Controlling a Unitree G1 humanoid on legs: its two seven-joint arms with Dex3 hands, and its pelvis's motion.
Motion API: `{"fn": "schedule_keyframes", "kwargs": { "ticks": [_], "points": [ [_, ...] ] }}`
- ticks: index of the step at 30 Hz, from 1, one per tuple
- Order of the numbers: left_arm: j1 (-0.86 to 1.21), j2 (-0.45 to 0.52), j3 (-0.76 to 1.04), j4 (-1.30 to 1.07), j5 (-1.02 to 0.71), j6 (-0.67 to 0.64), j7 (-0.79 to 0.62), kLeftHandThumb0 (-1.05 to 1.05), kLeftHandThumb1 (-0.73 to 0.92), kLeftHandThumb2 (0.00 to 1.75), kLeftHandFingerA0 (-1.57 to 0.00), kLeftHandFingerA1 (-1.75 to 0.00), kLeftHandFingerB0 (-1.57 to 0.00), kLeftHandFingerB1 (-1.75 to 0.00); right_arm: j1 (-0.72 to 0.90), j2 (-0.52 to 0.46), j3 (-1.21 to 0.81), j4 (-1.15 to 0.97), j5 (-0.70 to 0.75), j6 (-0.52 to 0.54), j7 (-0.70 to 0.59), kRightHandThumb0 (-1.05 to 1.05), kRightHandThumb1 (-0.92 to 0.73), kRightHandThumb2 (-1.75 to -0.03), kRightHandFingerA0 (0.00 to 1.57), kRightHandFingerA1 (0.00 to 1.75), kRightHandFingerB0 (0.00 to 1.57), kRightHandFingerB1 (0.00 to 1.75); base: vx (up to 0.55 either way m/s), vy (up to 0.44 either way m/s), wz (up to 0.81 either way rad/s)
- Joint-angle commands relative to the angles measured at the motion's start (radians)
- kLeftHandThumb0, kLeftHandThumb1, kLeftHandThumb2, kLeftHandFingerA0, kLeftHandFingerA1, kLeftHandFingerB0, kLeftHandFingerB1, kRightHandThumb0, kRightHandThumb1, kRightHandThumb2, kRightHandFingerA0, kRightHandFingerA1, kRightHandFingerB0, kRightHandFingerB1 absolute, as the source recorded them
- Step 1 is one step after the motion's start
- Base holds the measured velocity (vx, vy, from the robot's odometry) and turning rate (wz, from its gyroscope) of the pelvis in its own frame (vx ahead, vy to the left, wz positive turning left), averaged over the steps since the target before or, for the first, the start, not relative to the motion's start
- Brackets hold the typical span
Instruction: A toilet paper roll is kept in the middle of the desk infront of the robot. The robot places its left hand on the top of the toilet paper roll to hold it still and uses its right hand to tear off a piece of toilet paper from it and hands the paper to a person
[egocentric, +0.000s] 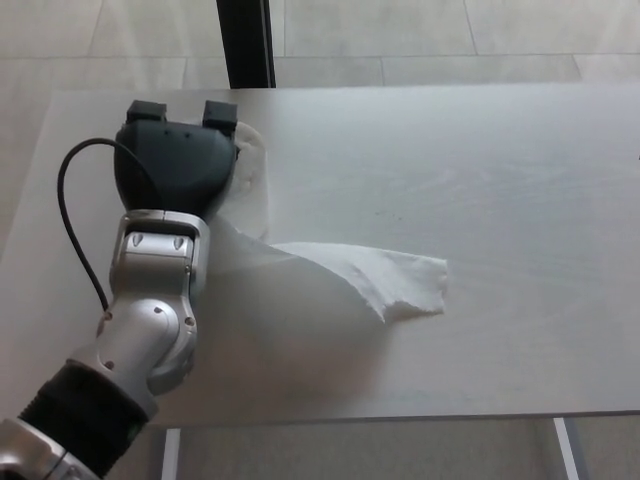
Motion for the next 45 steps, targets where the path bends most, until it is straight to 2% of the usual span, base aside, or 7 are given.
{"fn": "schedule_keyframes", "kwargs": {
  "ticks": [1, 20, 22, 25, 27, 43, 45],
  "points": [
    [-0.703, 0.724, 1.226, -0.419, -1.154, -0.222, -0.651, -1.03, 0.55, 0.84, 0.00, -0.12, 0.00, 0.00, 0.157, -0.002, -0.239, -0.014, 0.117, -0.094, -0.196, -0.56, -0.61, -0.58, 0.17, 0.43, 0.49, 0.35, 0.00, 0.000, 0.00],
    [-0.289, 1.186, 1.790, 0.380, -0.888, -0.410, -0.629, -1.00, 0.64, 0.98, 0.00, -0.17, 0.00, -0.13, 0.295, -0.110, -0.580, 0.160, 0.192, -0.206, -0.235, -0.71, -0.52, -0.87, 0.04, 0.53, 0.22, 0.47, 0.00, 0.000, 0.00],
    [-0.135, 1.164, 1.887, 0.383, -0.847, -0.465, -0.584, -0.75, 0.79, 0.68, 0.00, -0.16, 0.00, -0.04, 0.302, -0.123, -0.616, 0.199, 0.201, -0.228, -0.259, -0.72, -0.66, -0.60, 0.05, 0.57, 0.27, 0.37, 0.00, 0.000, 0.00],
    [0.255, 1.025, 2.079, 0.331, -0.889, -0.479, -0.577, -0.96, 0.63, 0.94, 0.00, -0.12, 0.00, 0.00, 0.344, -0.137, -0.718, 0.314, 0.236, -0.217, -0.275, -0.41, -0.39, -1.01, 0.01, 0.56, 0.00, 0.51, 0.00, 0.000, 0.00],
    [0.603, 0.808, 1.835, 0.509, -0.977, -0.629, -0.281, -0.86, 0.64, 0.92, 0.00, -0.06, 0.00, 0.00, 0.443, -0.158, -0.814, 0.550, 0.252, -0.260, -0.407, -0.80, -0.57, -0.95, 0.05, 0.59, 0.16, 0.53, 0.00, 0.000, 0.00],
    [0.689, 0.391, 1.157, 0.849, -0.793, -0.585, -0.055, -0.57, 0.70, 0.62, -0.03, -0.37, -0.13, -0.28, 0.485, -0.011, -0.896, 1.175, 0.487, -0.349, -0.754, -0.60, -0.75, -0.63, 0.50, 1.03, 0.50, 0.77, 0.00, 0.000, 0.00],
    [0.650, 0.356, 1.106, 0.877, -0.771, -0.550, -0.113, -0.52, 0.69, 0.62, -0.08, -0.44, -0.15, -0.32, 0.432, 0.032, -0.943, 1.173, 0.562, -0.319, -0.713, -0.51, -0.72, -0.66, 0.63, 1.55, 0.62, 1.00, 0.00, 0.000, 0.00]
  ]
}}
